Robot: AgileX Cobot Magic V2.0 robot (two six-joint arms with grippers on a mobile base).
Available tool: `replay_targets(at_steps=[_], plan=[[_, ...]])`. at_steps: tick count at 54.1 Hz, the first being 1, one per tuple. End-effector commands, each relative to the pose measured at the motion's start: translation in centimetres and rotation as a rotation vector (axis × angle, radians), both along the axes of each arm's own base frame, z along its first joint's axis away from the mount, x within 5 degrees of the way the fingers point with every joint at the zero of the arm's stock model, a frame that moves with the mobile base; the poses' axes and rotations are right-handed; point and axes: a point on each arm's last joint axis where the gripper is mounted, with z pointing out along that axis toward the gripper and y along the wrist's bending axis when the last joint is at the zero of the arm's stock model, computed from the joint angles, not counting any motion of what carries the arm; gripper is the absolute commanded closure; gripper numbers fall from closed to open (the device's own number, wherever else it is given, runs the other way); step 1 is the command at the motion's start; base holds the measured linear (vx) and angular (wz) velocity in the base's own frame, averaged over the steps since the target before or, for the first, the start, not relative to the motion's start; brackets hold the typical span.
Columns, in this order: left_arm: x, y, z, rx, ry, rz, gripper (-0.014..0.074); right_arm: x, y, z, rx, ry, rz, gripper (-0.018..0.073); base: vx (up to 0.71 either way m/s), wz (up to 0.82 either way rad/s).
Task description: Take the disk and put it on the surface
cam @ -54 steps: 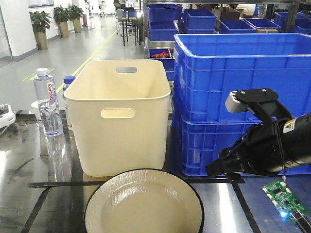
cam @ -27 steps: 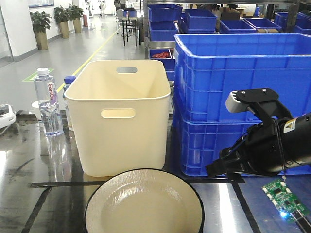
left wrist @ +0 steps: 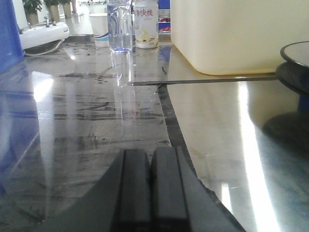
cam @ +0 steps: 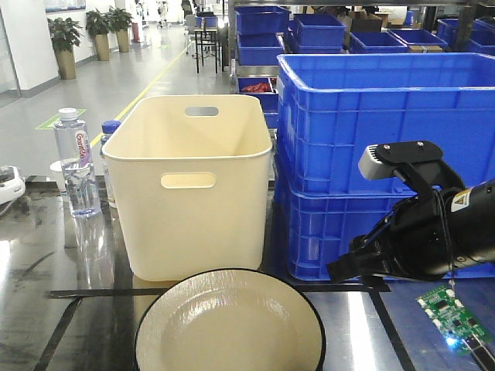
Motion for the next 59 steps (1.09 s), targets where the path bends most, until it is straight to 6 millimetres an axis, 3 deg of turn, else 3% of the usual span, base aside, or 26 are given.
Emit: replay_targets(at_steps=[1,42,49,59], plan=[[-0.1,0.0,1.4,0.005,-0.111,-0.005,0.0606,-0.4,-0.2,2.4,0.048,-0.11,-0.018,0.005,0.0,0.0],[-0.1,0.0,1.4,0.005,-0.111,-0.005,0.0605,-0.3,-0.1,2.4,0.057,-0.104,-0.018,0.0065,0.0,0.0],[-0.1,0.0,1.4,0.005,-0.111,-0.005,0.0605,-0.6,-0.4,2.2,0.04,-0.116,-0.022,0.0153,0.0,0.0],[-0.1,0.0,1.4,0.005,-0.111,-0.005,0.0605,-3.2,-1.7,2.1,0.064,-0.245,-0.088,0.0399,0.0,0.0]])
